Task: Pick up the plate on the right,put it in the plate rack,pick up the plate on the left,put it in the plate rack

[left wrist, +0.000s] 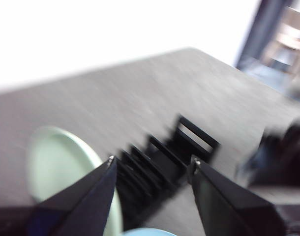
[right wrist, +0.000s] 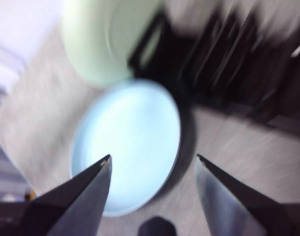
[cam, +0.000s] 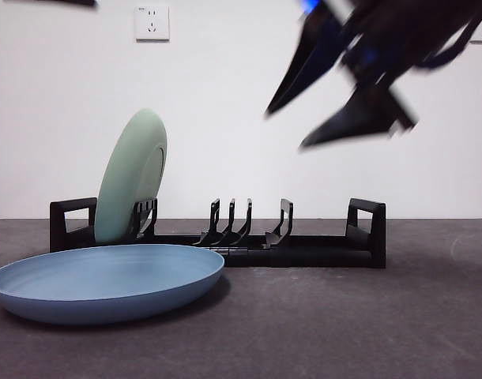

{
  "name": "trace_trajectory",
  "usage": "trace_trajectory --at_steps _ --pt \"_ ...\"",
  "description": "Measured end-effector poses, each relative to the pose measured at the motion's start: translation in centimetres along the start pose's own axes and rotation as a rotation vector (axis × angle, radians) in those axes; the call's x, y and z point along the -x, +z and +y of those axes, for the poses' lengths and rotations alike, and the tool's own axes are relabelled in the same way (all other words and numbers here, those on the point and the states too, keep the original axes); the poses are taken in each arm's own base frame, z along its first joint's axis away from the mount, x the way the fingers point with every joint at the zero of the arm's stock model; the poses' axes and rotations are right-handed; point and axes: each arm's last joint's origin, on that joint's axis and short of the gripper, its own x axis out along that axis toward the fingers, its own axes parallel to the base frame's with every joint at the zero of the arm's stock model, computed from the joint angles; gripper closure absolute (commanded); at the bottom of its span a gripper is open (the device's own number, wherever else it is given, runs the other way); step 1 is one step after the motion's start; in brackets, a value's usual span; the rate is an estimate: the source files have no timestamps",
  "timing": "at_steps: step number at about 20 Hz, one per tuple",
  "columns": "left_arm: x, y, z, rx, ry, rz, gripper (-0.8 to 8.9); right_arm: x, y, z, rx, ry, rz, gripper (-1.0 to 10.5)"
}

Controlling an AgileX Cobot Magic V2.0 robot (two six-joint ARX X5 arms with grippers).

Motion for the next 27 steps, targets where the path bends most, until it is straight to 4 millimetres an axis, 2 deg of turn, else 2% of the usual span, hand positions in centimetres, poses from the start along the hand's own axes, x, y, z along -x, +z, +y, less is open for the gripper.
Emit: trace_trajectory --at_steps 3,6,10,12,14,16,18,19,22,27 --pt "3.8 1.0 -2.0 -0.094 0.085 -0.085 5.61 -4.4 -1.4 -0.5 -0.027 0.003 0.139 6.7" --pt "6.7 1.4 -3.5 -0.159 0.135 -0.149 5.61 -7.3 -1.7 -0.5 -0.028 0.008 0.205 6.7" --pt "9.1 1.4 -4.5 -0.227 0.217 -0.192 5.61 -10.0 -1.0 -0.8 -0.038 0.009 0.23 6.7" --pt "9.6 1.2 -4.7 -0.245 0.234 -0.185 5.62 -11.2 -1.5 -1.4 -0.06 -0.004 0.262 6.7" --pt "9.7 0.9 -4.7 -0.245 0.244 -0.16 5.62 -11.9 -2.2 -1.9 -0.083 -0.016 0.295 7.5" --pt "9.5 0.6 -4.6 -0.234 0.246 -0.129 5.62 -12.1 -2.3 -1.9 -0.086 -0.017 0.299 7.8" --pt "9.3 0.6 -4.5 -0.233 0.248 -0.121 5.62 -12.1 -2.3 -1.8 -0.101 -0.017 0.298 9.0" --pt "9.3 0.6 -4.5 -0.233 0.248 -0.119 5.62 -12.1 -2.3 -1.8 -0.108 -0.018 0.298 9.2" --pt "9.3 0.6 -4.5 -0.234 0.248 -0.118 5.62 -12.1 -2.5 -1.8 -0.132 -0.032 0.307 9.6" --pt "9.3 0.4 -4.5 -0.227 0.244 -0.096 5.62 -12.0 -2.8 -1.9 -0.153 -0.048 0.341 9.6"
